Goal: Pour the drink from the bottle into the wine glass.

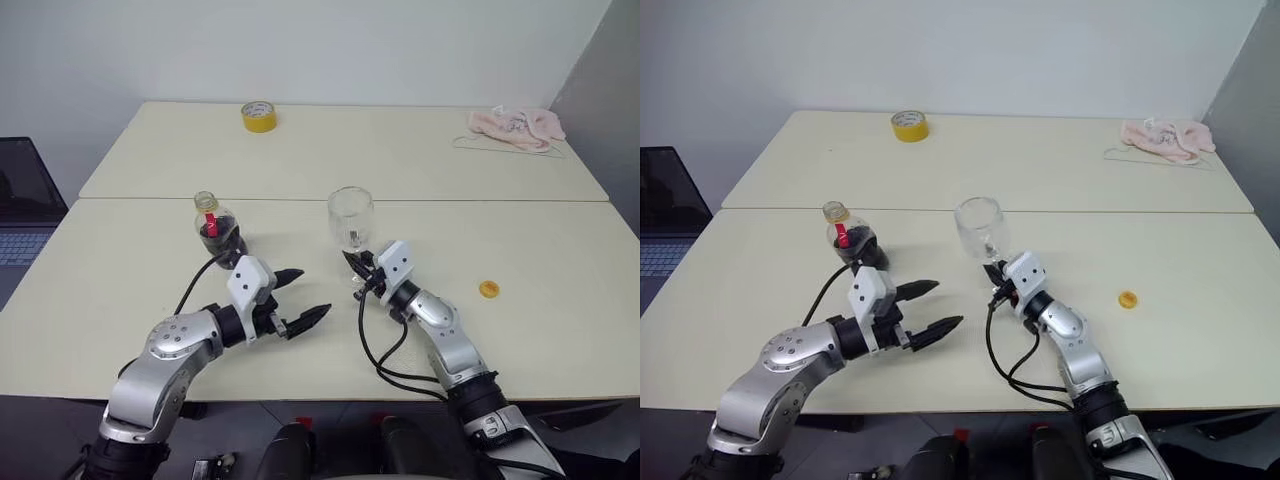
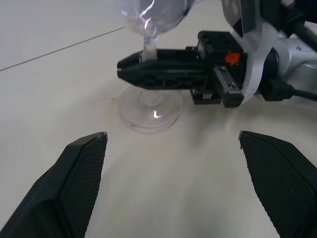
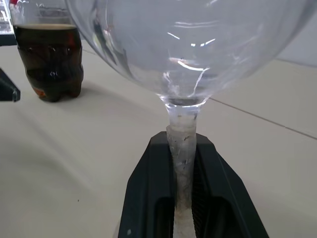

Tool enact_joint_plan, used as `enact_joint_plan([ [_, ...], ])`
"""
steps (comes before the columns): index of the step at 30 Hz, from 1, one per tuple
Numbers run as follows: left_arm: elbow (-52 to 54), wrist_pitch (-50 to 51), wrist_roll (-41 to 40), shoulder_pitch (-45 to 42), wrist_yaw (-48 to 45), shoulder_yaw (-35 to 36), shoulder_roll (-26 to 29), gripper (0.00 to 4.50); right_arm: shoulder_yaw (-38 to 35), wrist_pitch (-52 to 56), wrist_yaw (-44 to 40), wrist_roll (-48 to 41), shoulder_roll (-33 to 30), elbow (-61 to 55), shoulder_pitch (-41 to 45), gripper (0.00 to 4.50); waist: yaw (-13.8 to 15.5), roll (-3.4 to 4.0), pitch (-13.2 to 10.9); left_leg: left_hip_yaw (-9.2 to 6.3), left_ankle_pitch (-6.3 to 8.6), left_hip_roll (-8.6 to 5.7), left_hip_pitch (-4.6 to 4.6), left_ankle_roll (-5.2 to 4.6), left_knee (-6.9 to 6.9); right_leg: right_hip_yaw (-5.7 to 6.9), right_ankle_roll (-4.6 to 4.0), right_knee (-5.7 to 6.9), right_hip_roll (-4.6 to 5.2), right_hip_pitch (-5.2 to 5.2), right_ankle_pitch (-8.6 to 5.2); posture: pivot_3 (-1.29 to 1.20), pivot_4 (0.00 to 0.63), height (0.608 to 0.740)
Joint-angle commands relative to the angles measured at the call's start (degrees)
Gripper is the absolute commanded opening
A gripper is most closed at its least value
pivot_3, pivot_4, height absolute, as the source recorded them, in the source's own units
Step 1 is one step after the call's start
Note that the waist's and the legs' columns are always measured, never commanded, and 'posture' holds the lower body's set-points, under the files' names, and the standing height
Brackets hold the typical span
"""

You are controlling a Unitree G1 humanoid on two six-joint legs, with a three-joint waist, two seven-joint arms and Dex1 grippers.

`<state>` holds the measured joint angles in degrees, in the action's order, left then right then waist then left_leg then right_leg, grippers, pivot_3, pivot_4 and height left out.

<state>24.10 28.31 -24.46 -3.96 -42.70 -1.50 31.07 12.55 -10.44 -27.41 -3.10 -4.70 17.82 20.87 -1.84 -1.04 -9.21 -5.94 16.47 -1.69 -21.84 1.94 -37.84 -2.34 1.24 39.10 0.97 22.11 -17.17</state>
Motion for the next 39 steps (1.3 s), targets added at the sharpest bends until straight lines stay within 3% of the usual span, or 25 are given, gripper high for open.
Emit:
enact_joint_plan([
  [1,1.1,-0.4,-0.6,-0.4,0.1,0.2,-0.3,4.50,-0.7,-0.8,-1.9,-1.8,0.1,-1.8,0.0,0.14,0.0,0.00,0.0,0.00,0.00,0.00,0.00,0.00,0.00,0.00,0.00,0.00,0.00,0.00,0.00,0.00,0.150,0.740],
  [8,0.3,-0.9,-1.2,-1.5,0.7,0.7,-1.1,4.50,-1.4,1.2,-3.2,-2.8,-1.0,-2.1,-1.4,0.14,0.0,0.00,0.0,-0.01,0.01,0.00,0.01,-0.01,0.00,0.01,0.00,0.00,0.00,-0.01,0.00,0.00,0.150,0.740],
  [21,0.1,-1.2,-1.0,-1.9,0.9,0.8,-1.4,4.50,-1.4,3.2,-4.6,-3.4,-1.9,-4.1,-2.8,4.47,0.0,0.00,0.0,-0.01,0.00,0.00,0.01,-0.01,0.00,0.01,0.00,0.01,0.00,-0.02,0.00,0.00,0.150,0.740],
  [25,0.2,-1.2,-0.7,-1.5,1.5,1.0,-1.5,4.50,-1.4,4.8,-4.5,-2.9,-3.4,-7.5,-4.5,4.47,0.0,0.00,0.0,-0.02,0.01,0.00,0.00,-0.01,0.00,0.01,0.00,0.00,0.00,-0.02,0.00,0.00,0.150,0.740],
  [39,1.3,-1.6,0.1,2.4,8.1,3.1,-4.3,4.50,-0.8,19.7,-9.6,-6.6,-15.9,-35.5,-19.3,4.47,0.2,0.01,0.0,-0.04,0.02,0.01,-0.01,-0.03,0.00,0.02,0.01,-0.02,0.01,-0.05,-0.01,0.00,0.150,0.740],
])
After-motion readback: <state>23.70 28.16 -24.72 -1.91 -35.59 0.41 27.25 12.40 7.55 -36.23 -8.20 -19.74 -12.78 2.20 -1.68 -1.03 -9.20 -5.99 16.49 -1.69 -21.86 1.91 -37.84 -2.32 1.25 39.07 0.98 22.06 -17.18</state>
